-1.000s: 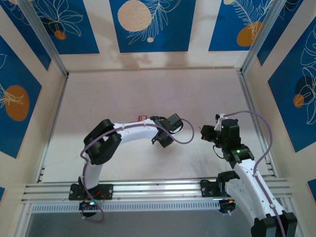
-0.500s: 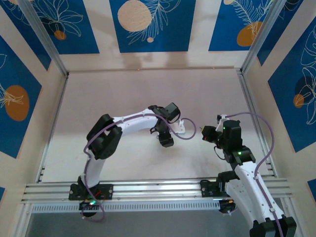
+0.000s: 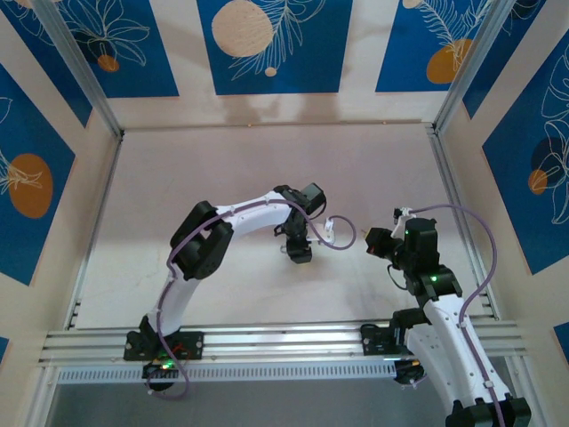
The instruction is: Unlock with the key
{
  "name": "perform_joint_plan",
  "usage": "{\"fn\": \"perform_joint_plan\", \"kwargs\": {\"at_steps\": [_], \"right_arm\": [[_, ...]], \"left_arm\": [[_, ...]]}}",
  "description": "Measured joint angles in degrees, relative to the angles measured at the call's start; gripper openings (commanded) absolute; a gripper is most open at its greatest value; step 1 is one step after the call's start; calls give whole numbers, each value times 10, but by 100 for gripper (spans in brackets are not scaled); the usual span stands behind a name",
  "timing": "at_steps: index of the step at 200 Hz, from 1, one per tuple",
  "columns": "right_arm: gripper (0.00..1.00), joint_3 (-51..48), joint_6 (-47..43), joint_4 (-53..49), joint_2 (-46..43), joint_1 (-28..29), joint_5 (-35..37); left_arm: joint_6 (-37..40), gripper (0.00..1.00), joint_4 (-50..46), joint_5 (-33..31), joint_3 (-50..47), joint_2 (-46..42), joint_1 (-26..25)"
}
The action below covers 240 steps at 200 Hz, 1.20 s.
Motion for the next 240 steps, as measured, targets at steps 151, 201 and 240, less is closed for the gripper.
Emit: {"fn": "perform_joint_plan", "kwargs": {"at_steps": [151,201,240], "right_arm": [[0,0,0,1,0,-7,-15],[0,0,0,1,0,-9,-16],[0,0,0,1,0,-11,-17]], "left_arm": [[-66,69,-88,7,-2,-21,4],[-73,68,-106,-23,32,-15,2],[-77,67,-116,-39,49,20,-7]]}}
